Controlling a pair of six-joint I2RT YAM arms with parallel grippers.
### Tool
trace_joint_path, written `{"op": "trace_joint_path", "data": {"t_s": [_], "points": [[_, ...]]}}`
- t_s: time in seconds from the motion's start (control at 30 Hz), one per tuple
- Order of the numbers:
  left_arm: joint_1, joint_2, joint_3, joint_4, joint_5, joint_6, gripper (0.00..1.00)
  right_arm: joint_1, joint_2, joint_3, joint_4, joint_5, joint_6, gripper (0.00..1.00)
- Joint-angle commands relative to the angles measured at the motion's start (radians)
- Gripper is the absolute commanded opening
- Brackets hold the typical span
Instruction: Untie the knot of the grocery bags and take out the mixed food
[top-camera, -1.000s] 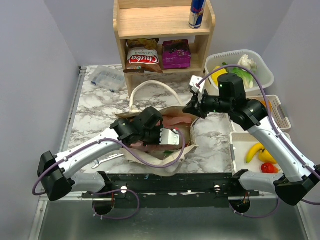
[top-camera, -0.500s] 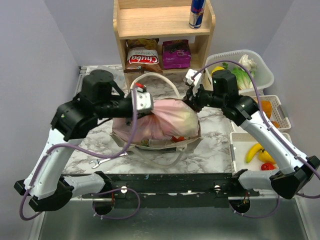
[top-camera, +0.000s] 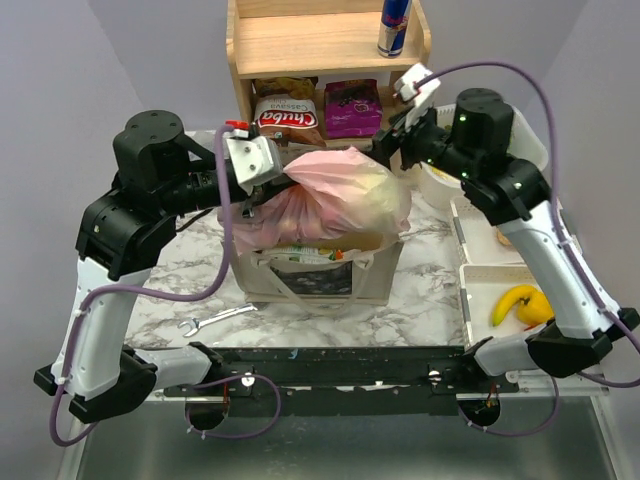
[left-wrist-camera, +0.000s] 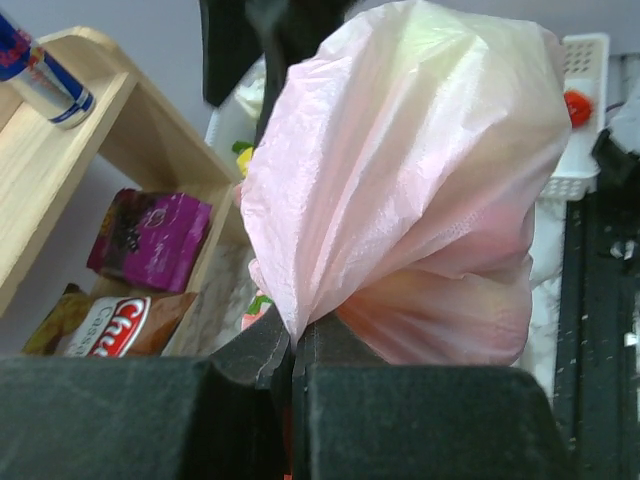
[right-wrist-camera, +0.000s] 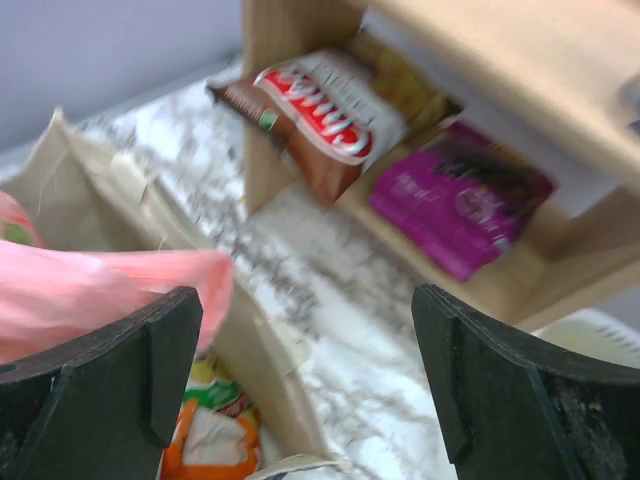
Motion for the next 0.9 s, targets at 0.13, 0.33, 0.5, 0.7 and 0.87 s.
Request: {"op": "trace_joint_path", "data": {"t_s": [0.13,0.33,0.5,0.7,0.87], "points": [[0.026,-0.026,-0.08,0.076,-0.093,0.277,0.0,-0.013,-0.038,0.224,-0.194,0.088,0.016,0.95],[0.026,0.005,-0.071,0.065,-0.032,0.267,0.0,-0.012,0.054,0.444,-0.369,-0.2,-0.008,0.95],[0.019,0.045,-0.025,0.028,0.062,0.238,0.0,0.043,0.131,0.506,-0.447,-0.336,-0.041,0.95],[-0.039,0.077,0.01,-0.063,0.094,0.313,0.0,0.196,0.182,0.575,-0.492,-0.326,-0.111,0.96],[-0.096,0.073,-0.004,-0.053,0.08,0.359,0.0,0.305,0.147,0.417,-0.464,-0.24,-0.166,0.96]]}}
